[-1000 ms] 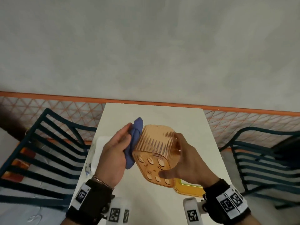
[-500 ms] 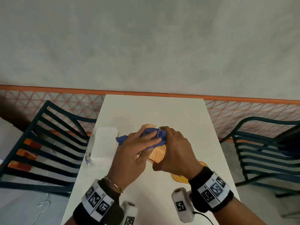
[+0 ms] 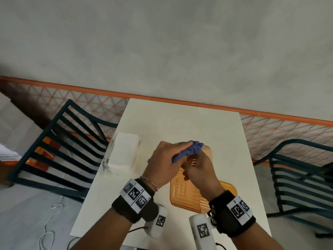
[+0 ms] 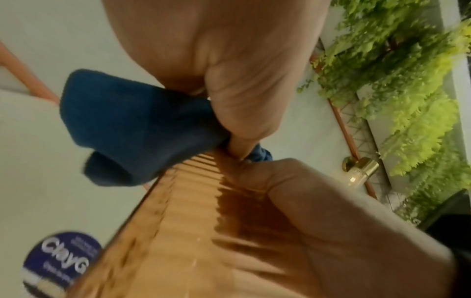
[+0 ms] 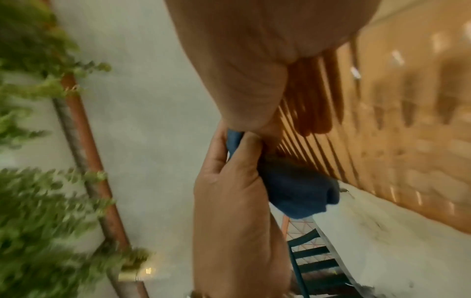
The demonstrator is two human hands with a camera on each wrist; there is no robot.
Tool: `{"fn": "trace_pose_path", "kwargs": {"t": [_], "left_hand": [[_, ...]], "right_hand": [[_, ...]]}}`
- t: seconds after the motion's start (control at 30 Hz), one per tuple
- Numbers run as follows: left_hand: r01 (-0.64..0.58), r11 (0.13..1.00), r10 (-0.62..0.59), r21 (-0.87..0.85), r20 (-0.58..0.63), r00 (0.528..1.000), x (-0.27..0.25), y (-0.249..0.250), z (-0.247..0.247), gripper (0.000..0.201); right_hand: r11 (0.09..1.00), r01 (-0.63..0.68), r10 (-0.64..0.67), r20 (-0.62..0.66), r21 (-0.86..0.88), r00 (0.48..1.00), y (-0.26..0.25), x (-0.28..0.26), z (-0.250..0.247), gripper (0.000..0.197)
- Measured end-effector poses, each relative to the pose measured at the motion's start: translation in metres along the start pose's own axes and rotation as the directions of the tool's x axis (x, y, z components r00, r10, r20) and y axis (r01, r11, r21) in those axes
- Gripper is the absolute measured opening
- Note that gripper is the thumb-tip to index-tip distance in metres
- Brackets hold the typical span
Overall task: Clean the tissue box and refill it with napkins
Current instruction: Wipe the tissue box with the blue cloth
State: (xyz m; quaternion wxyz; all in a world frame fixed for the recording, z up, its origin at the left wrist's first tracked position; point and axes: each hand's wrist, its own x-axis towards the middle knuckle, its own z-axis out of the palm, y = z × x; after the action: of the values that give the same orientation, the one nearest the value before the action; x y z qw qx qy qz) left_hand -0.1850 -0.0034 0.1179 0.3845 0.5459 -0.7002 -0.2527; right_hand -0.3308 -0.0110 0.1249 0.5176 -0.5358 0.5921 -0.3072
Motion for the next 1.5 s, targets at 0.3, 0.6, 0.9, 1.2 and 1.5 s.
{"fn": "trace_pose_path", "kwargs": {"t": [0.3,0.6,0.9,1.2,1.5], "left_hand": [[-0.120,0.973,0.121,0.198,0.004,0.993,-0.013,0.015,0.028,0.038],[-0.311,0.915,0.341,0.258,-0.081,0.936,-0.047,-0.018,0.026,0.035],[0.077,0.994,-0.096,-0.073,-0.308,0.946,-0.040,-0.010,0.028,0.052],[0.471,-0.063,-0.775,-0.880,0.340,0.532,-0.025,-0.058,-0.001,0.042],[0.512,0.062,-0.637,-0.857,0.361,0.681,-0.020,-0.093,-0.034,0.040]], "right_hand": [[0.703,-0.179,0.222,0.026,0.689,0.975,-0.004,0.004,-0.022,0.043],[0.384,-0.190,0.334,0.056,0.904,0.941,-0.005,0.022,-0.038,0.054],[0.188,-0.233,0.229,0.188,0.954,0.955,-0.013,0.021,-0.034,0.051],[0.464,-0.352,0.137,0.327,0.813,0.935,0.001,0.015,-0.026,0.030],[0.959,-0.171,0.058,0.430,0.227,0.901,0.000,0.010,-0.018,0.034]]}}
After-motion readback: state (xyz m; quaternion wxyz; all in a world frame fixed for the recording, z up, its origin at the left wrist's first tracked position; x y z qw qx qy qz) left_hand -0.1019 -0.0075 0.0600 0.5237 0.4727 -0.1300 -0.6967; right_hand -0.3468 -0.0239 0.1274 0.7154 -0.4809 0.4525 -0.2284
